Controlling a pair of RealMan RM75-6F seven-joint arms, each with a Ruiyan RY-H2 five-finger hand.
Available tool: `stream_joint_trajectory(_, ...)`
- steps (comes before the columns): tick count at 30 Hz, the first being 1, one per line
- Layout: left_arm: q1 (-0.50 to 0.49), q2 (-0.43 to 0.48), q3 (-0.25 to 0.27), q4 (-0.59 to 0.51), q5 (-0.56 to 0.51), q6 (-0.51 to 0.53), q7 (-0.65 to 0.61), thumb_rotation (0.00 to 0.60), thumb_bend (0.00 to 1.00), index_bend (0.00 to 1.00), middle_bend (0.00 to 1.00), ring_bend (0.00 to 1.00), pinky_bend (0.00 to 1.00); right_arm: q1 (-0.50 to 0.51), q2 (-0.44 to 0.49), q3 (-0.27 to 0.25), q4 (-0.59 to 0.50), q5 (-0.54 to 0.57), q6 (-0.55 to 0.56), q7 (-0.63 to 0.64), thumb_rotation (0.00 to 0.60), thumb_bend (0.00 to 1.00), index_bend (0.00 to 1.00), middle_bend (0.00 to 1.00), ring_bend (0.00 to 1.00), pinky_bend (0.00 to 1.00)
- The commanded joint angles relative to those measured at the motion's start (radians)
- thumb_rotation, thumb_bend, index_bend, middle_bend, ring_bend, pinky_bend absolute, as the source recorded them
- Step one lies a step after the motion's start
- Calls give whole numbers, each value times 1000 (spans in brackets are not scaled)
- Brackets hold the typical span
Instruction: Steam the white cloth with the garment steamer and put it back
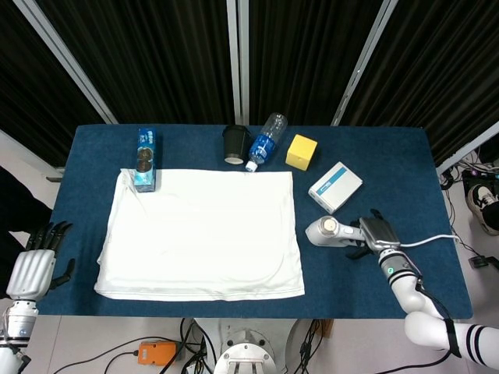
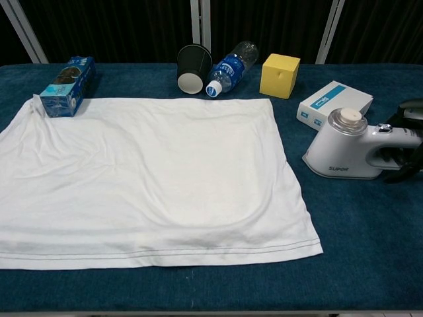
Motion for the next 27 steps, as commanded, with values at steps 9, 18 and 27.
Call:
stream_joint_trajectory(9,-81,-10,13,-5,63,-90,0,600,393,91,70,0,0,-8,35,40,-8,-73,-63,143,600,288,932,847,877,481)
stream_joint_trajectory(18,-236,-64,20,-18,158,-244,42,600,427,91,70,0,0,30,83,99,-84,-154,-54,167,600,460,947,861,888,543)
stream_joint_trajectory(27,-348,-137,-6,1,104,-398,37,508,486,91,70,0,0,188,85,130,-116,-27,-118,48,600,469,949,862,893,555)
